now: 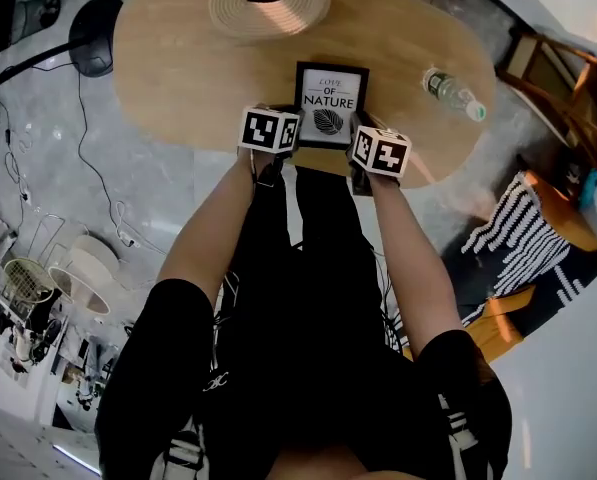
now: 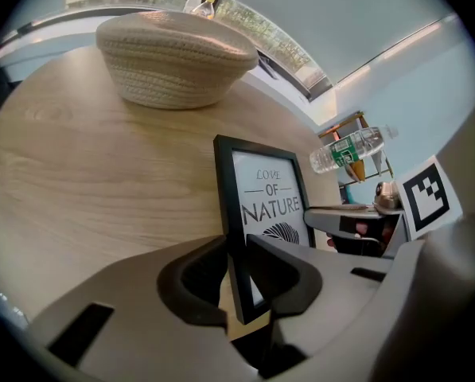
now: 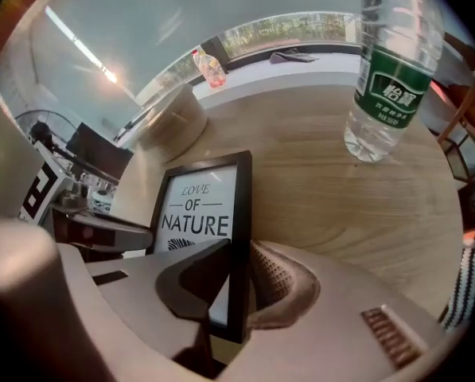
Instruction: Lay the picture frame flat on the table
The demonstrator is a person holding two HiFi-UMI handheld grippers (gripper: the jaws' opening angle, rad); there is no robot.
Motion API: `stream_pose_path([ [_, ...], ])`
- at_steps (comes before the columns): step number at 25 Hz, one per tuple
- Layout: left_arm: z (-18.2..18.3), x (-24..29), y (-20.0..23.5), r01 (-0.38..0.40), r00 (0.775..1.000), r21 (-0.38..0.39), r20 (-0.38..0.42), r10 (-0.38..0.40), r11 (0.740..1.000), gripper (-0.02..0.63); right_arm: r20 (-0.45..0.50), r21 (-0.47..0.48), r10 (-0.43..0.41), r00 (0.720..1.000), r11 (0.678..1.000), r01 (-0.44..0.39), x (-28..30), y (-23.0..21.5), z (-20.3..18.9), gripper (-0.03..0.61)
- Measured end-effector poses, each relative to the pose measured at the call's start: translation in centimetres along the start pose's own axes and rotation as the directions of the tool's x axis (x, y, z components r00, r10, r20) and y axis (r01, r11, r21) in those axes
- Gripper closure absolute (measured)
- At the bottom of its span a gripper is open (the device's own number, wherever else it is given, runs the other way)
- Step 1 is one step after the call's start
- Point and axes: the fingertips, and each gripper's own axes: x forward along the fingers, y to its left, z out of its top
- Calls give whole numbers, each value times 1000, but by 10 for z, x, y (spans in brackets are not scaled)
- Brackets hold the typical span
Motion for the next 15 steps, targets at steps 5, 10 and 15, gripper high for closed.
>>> stream_pose_path([
  [5, -1, 11, 12, -49, 999, 4, 3, 49, 999, 523, -20, 4, -14, 1000, 1000, 14, 16, -1, -7, 488],
  [10, 14, -13, 24, -116, 988, 44, 108, 111, 992, 468, 82, -36, -48, 995, 998, 51, 1, 11, 9, 486],
  [15, 29, -88, 3, -122, 972, 100, 211, 99, 987, 474, 204, -60, -10, 979, 998, 23, -66, 53, 39, 486],
])
